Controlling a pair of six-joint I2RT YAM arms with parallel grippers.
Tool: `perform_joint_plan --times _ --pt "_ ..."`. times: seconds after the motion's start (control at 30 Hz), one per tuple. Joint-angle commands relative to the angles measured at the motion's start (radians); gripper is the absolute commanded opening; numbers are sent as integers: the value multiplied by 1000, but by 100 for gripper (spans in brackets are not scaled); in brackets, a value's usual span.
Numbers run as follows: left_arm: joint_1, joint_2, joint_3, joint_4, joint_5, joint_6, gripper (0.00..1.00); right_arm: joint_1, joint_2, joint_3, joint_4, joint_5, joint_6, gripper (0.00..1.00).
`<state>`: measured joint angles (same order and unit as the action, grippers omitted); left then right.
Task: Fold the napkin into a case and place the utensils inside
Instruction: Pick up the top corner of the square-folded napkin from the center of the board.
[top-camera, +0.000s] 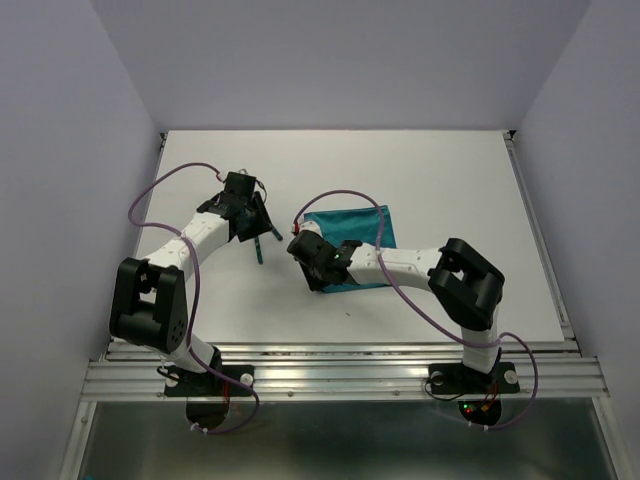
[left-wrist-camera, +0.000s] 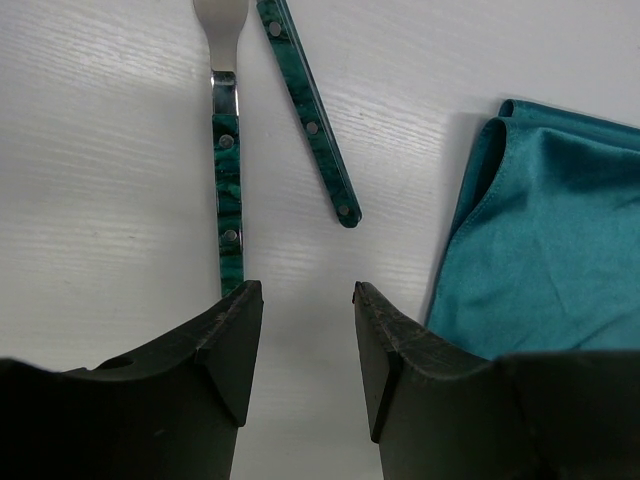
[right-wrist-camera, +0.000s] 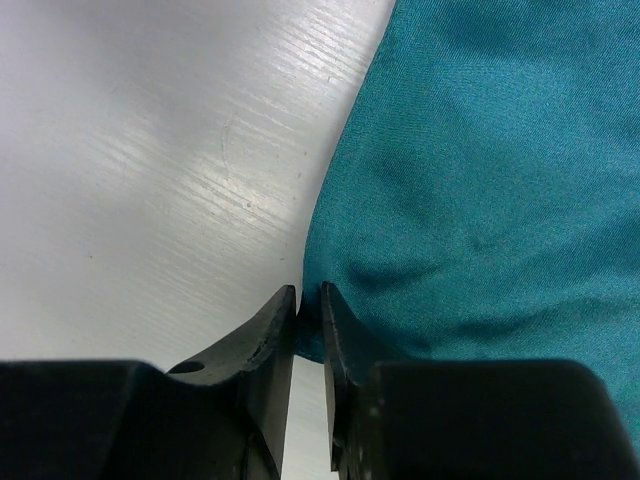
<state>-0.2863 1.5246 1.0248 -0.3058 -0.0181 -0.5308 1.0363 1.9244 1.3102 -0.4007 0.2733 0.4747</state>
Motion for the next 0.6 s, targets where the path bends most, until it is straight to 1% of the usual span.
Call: perform_joint_plan --times 0.0,0.07,0.2,0.5,0.57 --pt "-1 -14 -3 13 3 14 53 11 -22 17 3 12 15 22" --pt "-1 -14 -3 13 3 14 53 11 -25 15 3 14 16 23" --pt "-1 -11 -3 14 6 14 53 11 -36 14 3 15 19 31" --pt "-1 -9 -3 16 9 14 53 11 -54 1 8 3 30 32" --pt "-1 -9 -5 16 10 14 53 11 -54 -2 10 3 33 29"
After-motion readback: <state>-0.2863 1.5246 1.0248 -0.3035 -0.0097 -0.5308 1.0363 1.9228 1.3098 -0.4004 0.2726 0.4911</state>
